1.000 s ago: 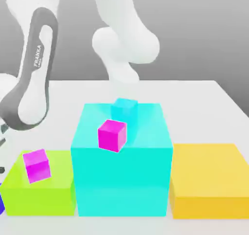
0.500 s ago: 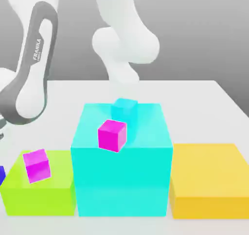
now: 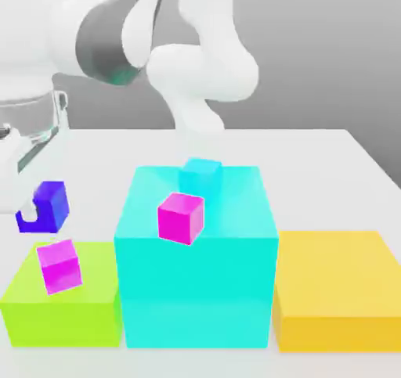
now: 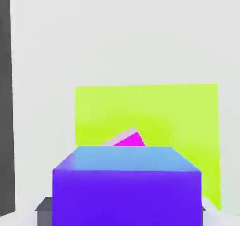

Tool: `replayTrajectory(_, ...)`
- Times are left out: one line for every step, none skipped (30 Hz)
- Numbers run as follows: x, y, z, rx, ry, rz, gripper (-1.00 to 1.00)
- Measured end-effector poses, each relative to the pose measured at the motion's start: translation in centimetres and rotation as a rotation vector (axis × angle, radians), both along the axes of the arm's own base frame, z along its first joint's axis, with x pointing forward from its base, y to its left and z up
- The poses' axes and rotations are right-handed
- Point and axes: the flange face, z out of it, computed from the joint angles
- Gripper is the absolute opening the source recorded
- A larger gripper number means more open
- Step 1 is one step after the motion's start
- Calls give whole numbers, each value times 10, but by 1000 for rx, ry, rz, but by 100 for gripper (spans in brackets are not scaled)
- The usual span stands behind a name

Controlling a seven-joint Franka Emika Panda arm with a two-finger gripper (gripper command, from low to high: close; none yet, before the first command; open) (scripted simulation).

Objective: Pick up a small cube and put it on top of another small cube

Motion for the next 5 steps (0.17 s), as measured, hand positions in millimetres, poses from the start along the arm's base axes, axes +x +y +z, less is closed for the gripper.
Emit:
replayTrajectory(0,1,-14,0,0,1,-100)
replayTrajectory(-1,2,-24,1,0,2,100)
replayTrajectory(-1,2,-24,0,0,2,100)
replayTrajectory(-1,2,-24,0,0,2,100)
replayTrajectory(-1,2,-24,0,0,2,100)
